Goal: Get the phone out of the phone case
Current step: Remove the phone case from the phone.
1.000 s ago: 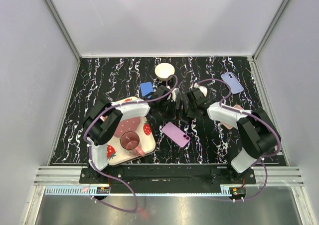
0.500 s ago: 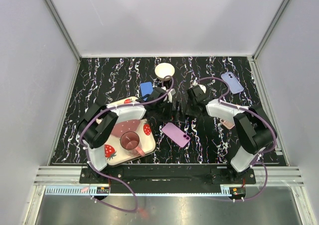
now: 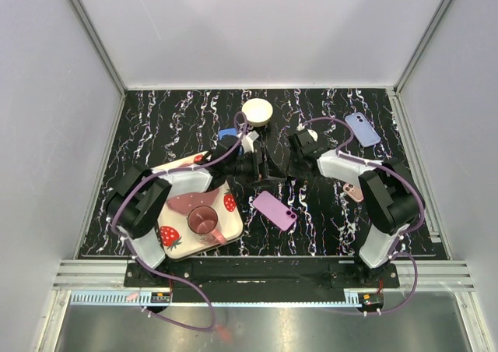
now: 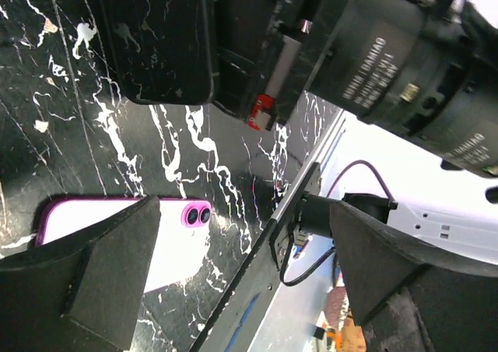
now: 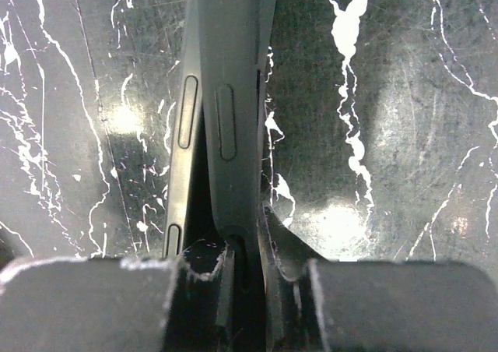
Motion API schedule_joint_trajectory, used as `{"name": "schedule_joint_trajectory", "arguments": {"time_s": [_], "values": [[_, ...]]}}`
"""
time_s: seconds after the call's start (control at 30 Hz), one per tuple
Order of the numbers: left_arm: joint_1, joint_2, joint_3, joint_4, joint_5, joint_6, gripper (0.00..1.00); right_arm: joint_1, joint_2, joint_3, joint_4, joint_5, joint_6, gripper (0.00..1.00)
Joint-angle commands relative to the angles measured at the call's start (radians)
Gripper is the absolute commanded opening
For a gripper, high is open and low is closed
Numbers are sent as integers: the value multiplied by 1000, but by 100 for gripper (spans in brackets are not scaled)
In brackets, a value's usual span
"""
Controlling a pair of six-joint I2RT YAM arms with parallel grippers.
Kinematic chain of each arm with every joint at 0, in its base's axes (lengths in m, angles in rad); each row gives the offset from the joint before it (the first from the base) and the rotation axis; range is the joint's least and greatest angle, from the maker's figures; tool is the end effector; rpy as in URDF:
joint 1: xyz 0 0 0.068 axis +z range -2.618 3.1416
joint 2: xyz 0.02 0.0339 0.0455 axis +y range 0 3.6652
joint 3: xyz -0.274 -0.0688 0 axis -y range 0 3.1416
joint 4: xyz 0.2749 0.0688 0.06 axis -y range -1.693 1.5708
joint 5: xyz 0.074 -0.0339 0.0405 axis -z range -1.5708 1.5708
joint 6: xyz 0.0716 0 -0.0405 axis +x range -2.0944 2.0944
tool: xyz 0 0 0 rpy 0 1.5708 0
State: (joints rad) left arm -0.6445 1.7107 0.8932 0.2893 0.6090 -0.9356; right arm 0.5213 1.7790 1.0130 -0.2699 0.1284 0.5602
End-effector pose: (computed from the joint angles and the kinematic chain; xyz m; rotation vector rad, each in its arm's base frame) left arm 0.2989 -0.2759 0.1585 0.0797 2.4143 -1.4956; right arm 0.3430 0.1864 0.1095 0.0967 2.6084 0.2243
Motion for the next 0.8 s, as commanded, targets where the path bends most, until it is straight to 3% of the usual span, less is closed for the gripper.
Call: {"name": "schedule_joint_trajectory", "arguments": {"time_s": [0.0,0.1,0.3,0.47,0.6,0.7,0.77], "values": [[0,76,18,125,20,-66,89,22,192,-74,-34,-125,24,0],[-1,75,44,59,-47,13,84,22,110,-76,-80,-148,38,0],[-38,-20,118,-159,-277,258,88,20,7,22,-284,-193,38,0],[-58,-22,211,-266,-262,388,88,22,-88,81,-391,-199,90,0],[-124,-55,178,-213,-417,443,87,20,-121,133,-420,-228,159,0],[-175,-121,71,-95,-521,475,88,17,-92,197,-482,-243,181,0],[-178,-151,46,-50,-535,477,88,14,-60,235,-529,-274,184,0]]}}
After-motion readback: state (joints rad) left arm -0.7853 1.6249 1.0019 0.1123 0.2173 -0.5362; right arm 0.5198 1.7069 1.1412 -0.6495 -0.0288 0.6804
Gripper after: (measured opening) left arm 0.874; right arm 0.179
